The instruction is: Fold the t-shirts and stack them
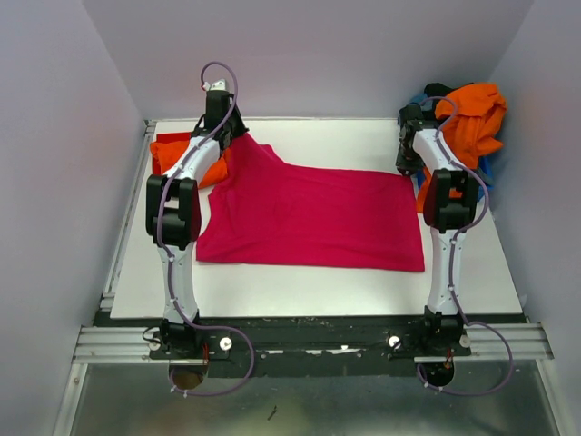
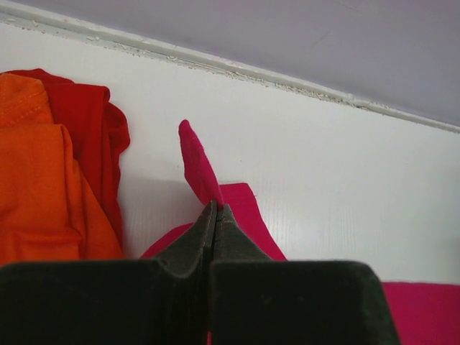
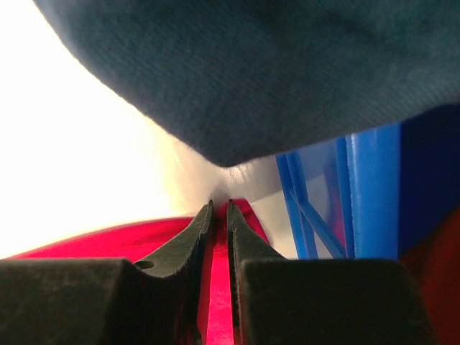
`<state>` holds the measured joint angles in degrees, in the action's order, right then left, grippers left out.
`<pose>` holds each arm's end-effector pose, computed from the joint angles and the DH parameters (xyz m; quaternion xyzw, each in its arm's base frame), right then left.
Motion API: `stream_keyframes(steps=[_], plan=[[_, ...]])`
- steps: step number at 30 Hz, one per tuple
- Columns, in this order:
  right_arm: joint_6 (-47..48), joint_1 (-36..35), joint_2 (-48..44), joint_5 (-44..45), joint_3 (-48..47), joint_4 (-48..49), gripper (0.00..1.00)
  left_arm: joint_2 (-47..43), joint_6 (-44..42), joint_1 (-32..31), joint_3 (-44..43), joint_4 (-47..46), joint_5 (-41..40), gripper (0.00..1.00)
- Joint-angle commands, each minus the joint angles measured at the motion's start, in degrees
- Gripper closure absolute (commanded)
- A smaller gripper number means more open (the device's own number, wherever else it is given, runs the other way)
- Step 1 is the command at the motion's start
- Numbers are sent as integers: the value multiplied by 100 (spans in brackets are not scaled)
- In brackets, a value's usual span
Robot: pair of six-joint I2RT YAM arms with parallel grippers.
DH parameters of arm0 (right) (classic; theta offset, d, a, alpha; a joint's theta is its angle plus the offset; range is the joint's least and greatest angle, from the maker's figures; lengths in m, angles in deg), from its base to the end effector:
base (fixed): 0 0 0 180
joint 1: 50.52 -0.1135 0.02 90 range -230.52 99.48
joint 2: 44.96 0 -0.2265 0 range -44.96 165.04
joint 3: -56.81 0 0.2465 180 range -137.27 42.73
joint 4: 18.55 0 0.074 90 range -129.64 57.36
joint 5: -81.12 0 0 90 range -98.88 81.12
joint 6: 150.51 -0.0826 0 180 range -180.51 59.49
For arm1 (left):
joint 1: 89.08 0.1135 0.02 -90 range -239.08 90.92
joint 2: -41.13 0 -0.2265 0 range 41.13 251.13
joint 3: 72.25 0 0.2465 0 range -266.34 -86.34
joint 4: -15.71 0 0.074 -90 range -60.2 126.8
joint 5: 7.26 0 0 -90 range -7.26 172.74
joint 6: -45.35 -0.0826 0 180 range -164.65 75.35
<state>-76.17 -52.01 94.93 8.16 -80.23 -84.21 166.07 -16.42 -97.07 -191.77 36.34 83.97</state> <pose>0.4959 -0.0113 0.1048 0.1473 0.9608 -0.1164 0.2040 0.5303 -0.0762 0.2071 -0.1434 0.8360 -0.1733 0.5005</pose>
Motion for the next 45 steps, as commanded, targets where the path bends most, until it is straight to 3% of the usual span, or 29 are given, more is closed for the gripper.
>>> stream_keyframes(steps=[1,7,22,31,45], plan=[[-60,9,-85,-227,-88,-187,84,-23,-124,25,-74,57,35,100],[-51,9,-445,-96,43,-72,99,-40,-142,17,-92,75,26,100],[-113,0,-1166,-323,834,24,99,-444,-239,-45,356,-22,-80,100],[-262,-9,-2027,-631,2266,490,99,-1288,-318,-80,1516,-558,-256,100],[-438,-8,-3214,-570,3506,692,99,-2720,-494,-229,3247,-945,-440,100]])
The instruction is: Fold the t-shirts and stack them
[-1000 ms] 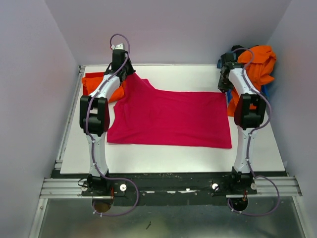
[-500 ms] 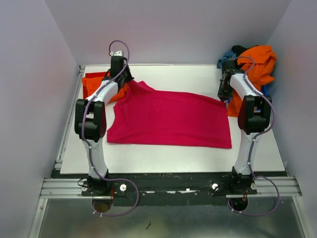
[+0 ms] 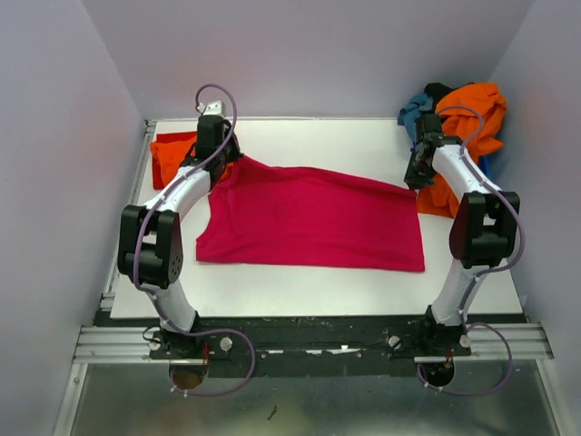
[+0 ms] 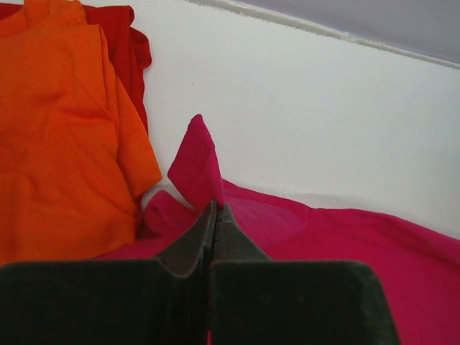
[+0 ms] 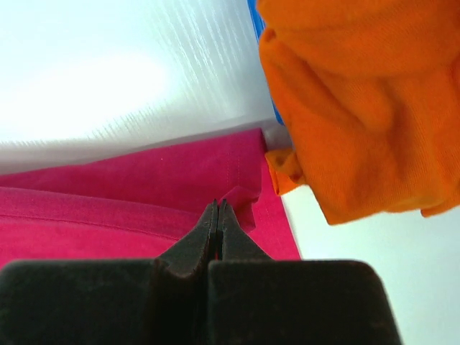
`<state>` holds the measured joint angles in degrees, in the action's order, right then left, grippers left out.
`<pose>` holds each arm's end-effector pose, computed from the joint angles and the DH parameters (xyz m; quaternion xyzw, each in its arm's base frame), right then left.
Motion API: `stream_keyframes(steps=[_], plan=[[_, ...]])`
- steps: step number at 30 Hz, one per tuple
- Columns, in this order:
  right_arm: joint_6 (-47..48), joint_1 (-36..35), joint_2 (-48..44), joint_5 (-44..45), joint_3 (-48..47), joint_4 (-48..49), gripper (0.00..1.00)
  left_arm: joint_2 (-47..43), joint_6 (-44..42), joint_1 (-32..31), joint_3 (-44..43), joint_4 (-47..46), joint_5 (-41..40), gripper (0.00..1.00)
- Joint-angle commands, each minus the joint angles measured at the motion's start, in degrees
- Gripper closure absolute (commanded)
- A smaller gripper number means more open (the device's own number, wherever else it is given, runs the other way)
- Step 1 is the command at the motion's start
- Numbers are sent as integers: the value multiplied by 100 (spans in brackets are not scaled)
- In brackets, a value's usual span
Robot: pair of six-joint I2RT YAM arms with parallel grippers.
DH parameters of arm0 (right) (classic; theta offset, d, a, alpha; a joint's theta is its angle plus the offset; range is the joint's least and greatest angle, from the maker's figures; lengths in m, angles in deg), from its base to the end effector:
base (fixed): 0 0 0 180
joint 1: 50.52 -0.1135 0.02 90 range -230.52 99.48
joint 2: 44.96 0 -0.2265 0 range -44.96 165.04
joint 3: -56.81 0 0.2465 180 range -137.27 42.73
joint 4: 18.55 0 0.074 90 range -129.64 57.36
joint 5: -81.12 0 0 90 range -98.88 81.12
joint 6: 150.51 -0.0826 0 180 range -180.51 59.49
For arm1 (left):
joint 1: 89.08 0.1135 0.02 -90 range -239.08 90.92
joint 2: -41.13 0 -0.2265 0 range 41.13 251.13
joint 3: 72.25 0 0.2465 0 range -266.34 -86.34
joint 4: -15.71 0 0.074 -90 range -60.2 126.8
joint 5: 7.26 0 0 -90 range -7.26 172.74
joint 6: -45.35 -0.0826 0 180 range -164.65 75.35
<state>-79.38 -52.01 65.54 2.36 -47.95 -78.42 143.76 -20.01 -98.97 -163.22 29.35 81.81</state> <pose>0.4089 -0.0055 0.1598 0.1674 0.9584 -0.0571 0.2238 0.4460 -0.0764 0.2178 -0.1127 0.8372 -0.1523 0.5130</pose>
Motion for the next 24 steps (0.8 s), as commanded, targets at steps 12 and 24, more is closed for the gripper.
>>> stream_keyframes(steps=[12,24], plan=[[-301,-8,-459,237,638,8,99,-1667,-197,-171,1456,-184,-900,100],[-442,-8,-740,299,1192,139,99,-2221,198,-487,2212,554,-2016,100]])
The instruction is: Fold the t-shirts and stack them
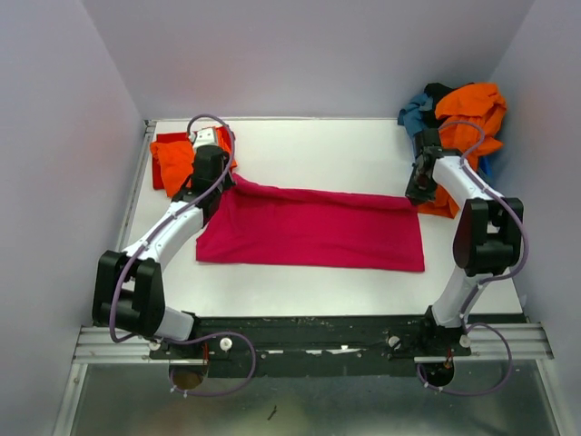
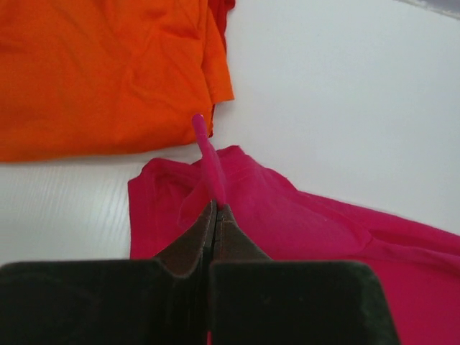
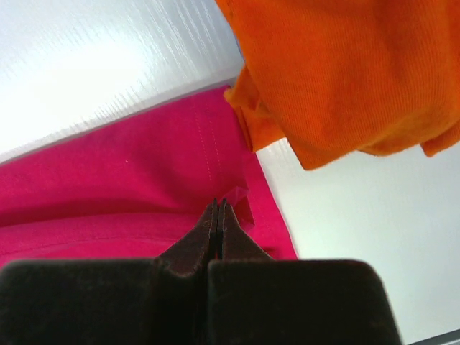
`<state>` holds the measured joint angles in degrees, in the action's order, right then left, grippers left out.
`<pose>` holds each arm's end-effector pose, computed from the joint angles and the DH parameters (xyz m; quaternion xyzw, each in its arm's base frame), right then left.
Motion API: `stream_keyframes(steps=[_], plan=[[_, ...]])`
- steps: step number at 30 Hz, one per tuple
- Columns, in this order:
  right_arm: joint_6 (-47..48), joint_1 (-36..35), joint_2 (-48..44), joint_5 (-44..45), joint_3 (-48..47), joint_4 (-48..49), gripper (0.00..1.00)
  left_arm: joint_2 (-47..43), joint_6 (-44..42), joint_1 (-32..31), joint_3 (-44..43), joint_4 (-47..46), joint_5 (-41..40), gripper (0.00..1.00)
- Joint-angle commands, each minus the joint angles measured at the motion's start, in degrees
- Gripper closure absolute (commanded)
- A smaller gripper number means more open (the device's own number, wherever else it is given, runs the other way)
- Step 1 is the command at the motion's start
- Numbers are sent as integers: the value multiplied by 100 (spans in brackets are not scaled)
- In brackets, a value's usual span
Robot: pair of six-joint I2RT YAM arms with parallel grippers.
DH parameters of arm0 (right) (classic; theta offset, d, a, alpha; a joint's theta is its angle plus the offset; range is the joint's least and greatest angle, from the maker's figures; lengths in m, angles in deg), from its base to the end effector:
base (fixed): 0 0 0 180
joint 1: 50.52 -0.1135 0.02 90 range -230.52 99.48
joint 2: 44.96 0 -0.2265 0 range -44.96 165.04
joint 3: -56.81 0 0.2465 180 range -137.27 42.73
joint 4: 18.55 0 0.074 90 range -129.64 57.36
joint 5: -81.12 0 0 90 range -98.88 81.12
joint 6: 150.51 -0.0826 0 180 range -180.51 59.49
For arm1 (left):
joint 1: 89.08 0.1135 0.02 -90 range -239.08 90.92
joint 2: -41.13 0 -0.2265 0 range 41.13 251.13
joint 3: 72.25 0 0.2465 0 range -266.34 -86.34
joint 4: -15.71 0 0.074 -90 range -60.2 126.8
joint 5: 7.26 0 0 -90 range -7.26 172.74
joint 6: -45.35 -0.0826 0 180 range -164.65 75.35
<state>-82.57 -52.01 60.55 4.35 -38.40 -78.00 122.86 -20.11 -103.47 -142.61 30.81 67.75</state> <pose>0.3769 -0.0091 0.1428 0.1945 0.9585 -0.0754 0.1941 0.3606 -0.0705 0.2205 -0.1430 0.8336 -0.0694 0.5291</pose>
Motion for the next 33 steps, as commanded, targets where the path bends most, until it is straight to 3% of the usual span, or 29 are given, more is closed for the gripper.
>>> stream_keyframes(steps=[1,19,33], plan=[[-140,-17,-277,109,307,141,99,-140,244,-46,221,417,-637,100],[-281,-9,-312,566,888,335,99,-869,1053,-134,1636,452,-462,100],[-298,-17,-356,610,984,441,99,-1318,1361,-134,2542,285,250,100]])
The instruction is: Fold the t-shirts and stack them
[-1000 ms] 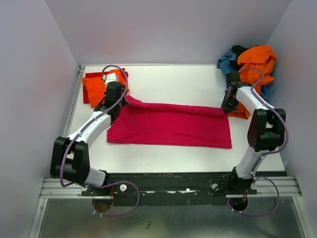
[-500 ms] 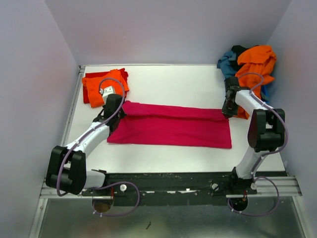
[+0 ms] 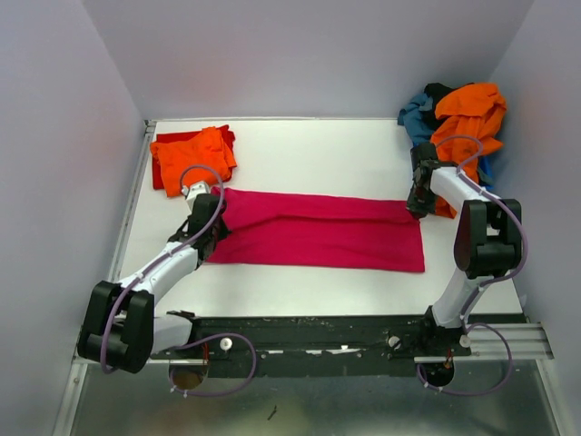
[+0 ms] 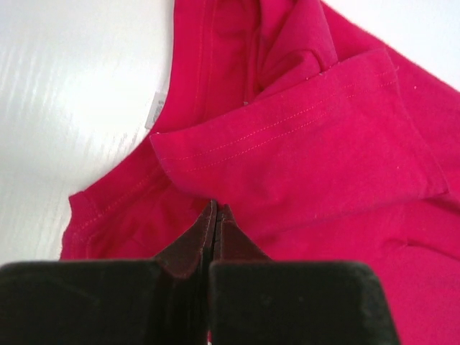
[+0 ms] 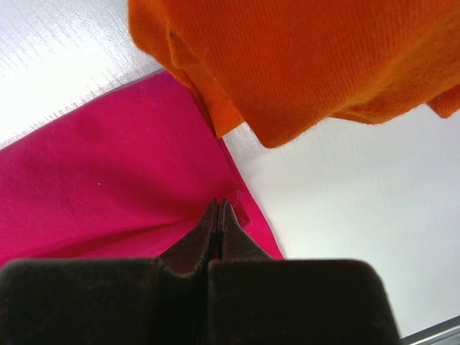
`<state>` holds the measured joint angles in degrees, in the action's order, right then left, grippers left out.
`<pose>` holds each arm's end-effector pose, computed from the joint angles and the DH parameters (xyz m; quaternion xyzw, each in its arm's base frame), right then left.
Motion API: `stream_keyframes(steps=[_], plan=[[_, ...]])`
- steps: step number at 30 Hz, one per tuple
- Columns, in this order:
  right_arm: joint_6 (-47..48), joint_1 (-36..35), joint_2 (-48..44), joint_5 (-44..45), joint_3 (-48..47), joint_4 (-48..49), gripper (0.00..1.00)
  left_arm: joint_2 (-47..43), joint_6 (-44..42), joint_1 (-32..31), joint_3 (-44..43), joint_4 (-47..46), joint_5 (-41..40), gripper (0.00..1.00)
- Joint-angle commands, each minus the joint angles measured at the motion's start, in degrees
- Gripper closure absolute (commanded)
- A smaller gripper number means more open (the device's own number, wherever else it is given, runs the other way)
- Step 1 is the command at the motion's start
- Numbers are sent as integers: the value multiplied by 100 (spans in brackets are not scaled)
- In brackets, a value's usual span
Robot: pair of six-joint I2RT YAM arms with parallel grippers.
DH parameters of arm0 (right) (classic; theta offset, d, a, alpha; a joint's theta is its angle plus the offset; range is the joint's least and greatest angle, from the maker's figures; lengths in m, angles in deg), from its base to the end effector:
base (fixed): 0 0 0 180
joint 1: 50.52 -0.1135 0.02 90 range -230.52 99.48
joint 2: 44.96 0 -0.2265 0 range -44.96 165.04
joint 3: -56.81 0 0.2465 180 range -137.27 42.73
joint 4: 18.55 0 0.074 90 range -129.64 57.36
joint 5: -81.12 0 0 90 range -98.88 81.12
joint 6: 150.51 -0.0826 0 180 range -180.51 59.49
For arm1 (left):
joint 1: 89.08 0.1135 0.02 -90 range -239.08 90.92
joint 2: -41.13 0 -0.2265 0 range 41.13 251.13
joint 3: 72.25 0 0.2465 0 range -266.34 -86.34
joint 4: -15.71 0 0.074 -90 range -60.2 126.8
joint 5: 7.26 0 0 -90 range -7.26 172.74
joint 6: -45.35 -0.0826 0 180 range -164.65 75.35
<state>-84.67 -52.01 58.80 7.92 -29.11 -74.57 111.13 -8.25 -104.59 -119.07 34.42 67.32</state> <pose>0.3516 -0.0147 0.1109 0.2126 0.9563 -0.1102 0.1675 0.2790 -0.0546 0.1267 -0.2178 0.8800 -0.0666 0.4168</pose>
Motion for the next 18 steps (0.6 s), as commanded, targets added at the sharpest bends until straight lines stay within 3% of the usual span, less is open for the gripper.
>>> stream_keyframes(steps=[1,8,10,11,12,13,16,18], plan=[[-80,-17,-173,263,55,98,99,-153,192,-31,206,-49,320,100],[-124,-17,-172,315,82,141,99,-328,376,-31,381,74,347,100],[-106,-17,-172,298,64,124,92,-434,385,-31,390,144,321,96],[-97,-17,-181,315,73,124,83,-504,385,-31,382,196,294,85],[-80,-61,-242,402,90,115,73,-609,376,-31,390,267,303,60],[-115,-113,-330,569,99,89,68,-732,376,-31,399,302,285,43],[-115,-245,-821,667,143,150,65,-1355,411,-40,495,451,101,37],[-54,-351,-1225,414,161,308,57,-1847,420,-49,540,522,-66,36]])
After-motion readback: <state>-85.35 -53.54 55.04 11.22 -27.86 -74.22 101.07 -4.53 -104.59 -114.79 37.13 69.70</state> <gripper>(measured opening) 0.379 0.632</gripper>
